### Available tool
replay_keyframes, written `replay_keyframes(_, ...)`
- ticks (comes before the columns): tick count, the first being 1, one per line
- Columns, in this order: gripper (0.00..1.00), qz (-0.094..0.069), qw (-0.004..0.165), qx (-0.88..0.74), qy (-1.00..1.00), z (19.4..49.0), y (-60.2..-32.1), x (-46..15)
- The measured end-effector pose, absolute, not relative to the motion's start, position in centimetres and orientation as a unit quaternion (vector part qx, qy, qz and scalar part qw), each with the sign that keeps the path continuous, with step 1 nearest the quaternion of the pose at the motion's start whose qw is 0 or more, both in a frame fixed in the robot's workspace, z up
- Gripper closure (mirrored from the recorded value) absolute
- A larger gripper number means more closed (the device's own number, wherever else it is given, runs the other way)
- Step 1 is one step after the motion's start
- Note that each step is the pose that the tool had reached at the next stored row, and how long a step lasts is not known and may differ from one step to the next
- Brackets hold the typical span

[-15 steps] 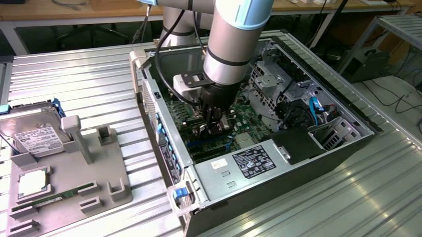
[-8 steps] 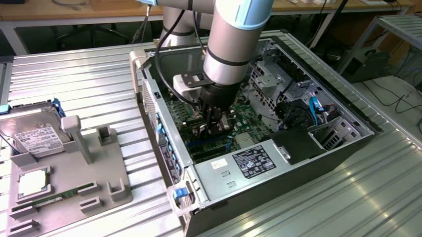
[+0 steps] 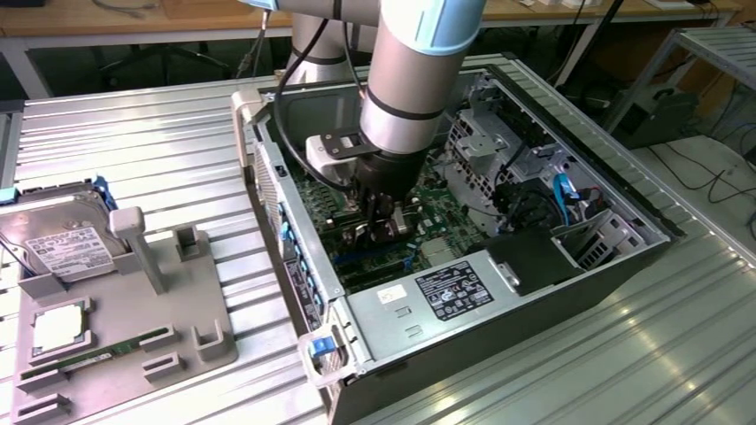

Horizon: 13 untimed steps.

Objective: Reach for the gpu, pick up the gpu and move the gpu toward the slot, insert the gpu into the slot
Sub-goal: 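Insert the gpu into the slot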

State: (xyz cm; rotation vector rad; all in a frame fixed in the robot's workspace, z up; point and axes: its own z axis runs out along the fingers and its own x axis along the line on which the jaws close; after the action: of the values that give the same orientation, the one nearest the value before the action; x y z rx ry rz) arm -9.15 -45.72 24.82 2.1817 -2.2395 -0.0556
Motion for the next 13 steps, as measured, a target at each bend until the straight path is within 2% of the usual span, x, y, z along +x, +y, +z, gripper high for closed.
replay_keyframes(13, 0.73, -0.018, 0.007, 0.698, -0.716, 24.72, -45.71, -8.7)
